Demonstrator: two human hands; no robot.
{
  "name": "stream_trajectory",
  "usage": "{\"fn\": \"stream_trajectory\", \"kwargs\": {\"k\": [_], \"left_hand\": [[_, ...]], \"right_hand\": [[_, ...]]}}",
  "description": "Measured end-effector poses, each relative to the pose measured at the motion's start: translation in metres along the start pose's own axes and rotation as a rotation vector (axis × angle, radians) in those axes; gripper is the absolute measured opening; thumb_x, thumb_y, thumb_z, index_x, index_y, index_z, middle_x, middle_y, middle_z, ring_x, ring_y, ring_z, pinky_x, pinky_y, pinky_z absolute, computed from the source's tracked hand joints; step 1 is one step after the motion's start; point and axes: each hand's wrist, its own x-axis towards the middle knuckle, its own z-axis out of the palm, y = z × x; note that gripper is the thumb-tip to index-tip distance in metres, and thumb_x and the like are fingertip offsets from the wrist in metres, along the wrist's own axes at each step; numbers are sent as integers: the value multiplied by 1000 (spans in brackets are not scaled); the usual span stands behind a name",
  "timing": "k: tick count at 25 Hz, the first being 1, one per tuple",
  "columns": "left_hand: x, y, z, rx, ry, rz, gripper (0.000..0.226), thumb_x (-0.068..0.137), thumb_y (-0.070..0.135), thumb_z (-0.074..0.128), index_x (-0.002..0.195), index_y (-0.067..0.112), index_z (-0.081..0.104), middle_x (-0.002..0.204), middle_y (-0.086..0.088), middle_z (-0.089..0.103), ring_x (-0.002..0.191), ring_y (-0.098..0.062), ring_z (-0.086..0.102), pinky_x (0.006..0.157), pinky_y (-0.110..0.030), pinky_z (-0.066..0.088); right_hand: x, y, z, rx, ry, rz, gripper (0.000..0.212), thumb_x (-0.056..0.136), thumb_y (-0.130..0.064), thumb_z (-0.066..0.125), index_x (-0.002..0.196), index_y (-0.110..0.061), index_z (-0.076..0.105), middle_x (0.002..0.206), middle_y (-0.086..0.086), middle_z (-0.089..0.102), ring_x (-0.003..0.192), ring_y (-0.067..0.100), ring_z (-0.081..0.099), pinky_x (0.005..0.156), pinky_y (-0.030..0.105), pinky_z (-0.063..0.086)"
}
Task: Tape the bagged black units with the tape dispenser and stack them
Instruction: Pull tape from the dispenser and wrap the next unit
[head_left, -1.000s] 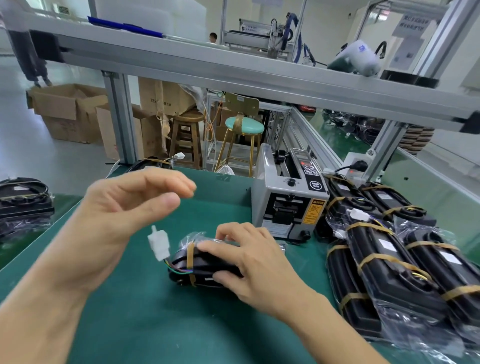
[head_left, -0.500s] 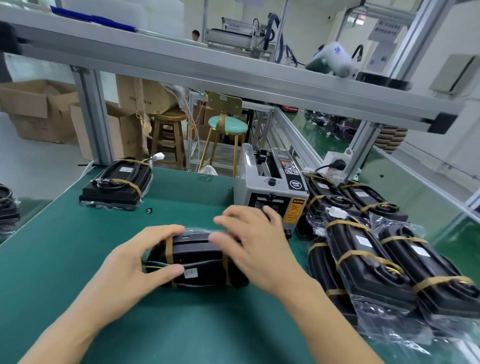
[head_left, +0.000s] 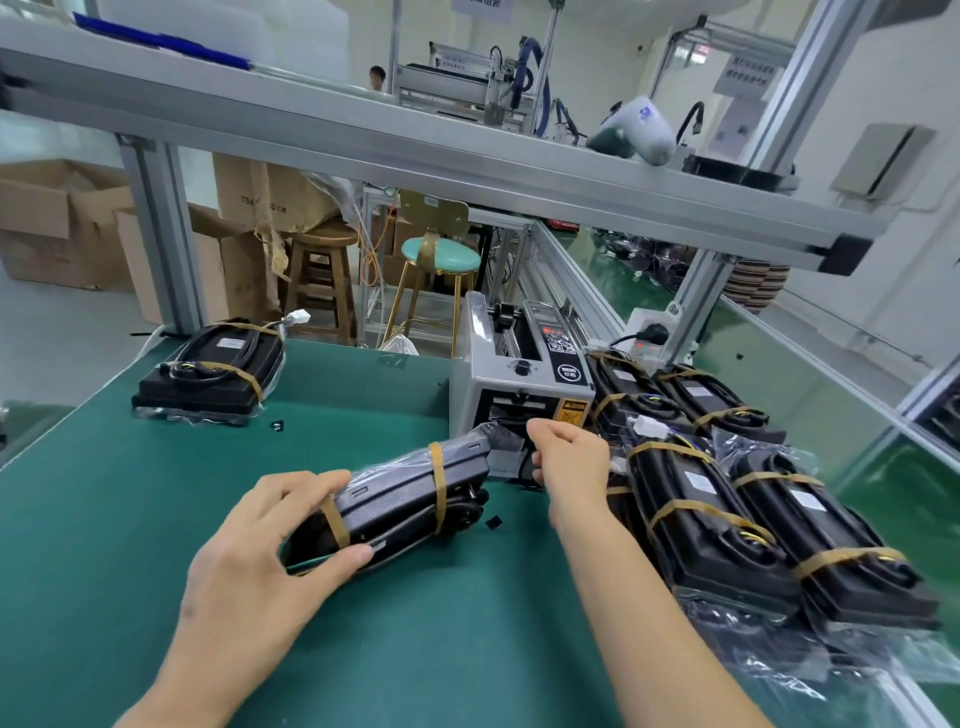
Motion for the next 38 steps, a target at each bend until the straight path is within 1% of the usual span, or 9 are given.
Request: {"fn": "stream_trajectory", "kwargs": {"k": [8,12,14,16,18,20,23,32,38], "left_hand": [[-2,1,2,-21,17,-9,52,58,38,76,109,36,67,106,17,59,99,-2,56,86,-7,37],[-2,6,1,-18,26,-22,54,58,31,86,109,30,68,103,16,60,97,-7,59,86,-15,40],[-2,8,2,-6,50,-22,57,57,17,91,108,27,69,101,13,61,96,-14,61,86,-23,42],[-2,10,4,-12,69,-38,57,56,12,91,107,26,70,100,12,61,95,-14,60,85,-25,43],[-5,12,5,-7,80,-40,59,54,11,91,107,25,71,99,11,61,93,-13,60,84,-26,44],[-9,15,7,7,95,-26,60,52,10,92,107,24,72,97,10,61,91,-14,59,81,-26,44],[-13,19,10,29,128,-20,59,51,10,92,105,21,72,95,10,61,88,-17,59,76,-28,44],[-15,19,13,40,148,2,60,51,12,92,106,22,71,94,10,59,86,-16,57,73,-28,44],[-15,19,14,37,160,2,60,50,11,92,105,24,71,94,11,59,86,-17,57,73,-27,44]], "right_hand": [[8,-6,21,187,110,165,7,81,-13,74,81,-9,69,57,2,54,44,13,40,42,21,37],[-15,-23,15,257,76,174,17,82,-14,72,69,-16,60,67,1,50,55,13,39,50,22,34],[-47,-31,8,275,-125,-45,15,78,-24,74,65,-17,69,70,-3,58,64,10,53,58,18,41],[-91,-33,8,179,-413,-267,12,67,-37,73,68,-26,75,97,-22,66,97,-5,60,81,13,45],[-120,-24,15,-44,-526,-362,10,69,-43,69,68,-34,74,127,-31,51,125,-11,40,107,30,34],[-132,-14,22,-179,-459,-358,14,78,-37,70,63,-35,71,138,-28,41,133,-10,28,116,45,18],[-133,-1,21,-197,-376,-357,22,83,-25,69,61,-27,67,136,-34,33,136,-9,20,118,49,10],[-138,4,23,-208,-368,-370,20,80,-27,70,61,-31,67,134,-37,32,137,-14,9,119,46,4],[-139,6,26,-238,-327,-359,23,80,-23,70,58,-26,66,143,-21,40,137,-13,9,119,43,6]]}}
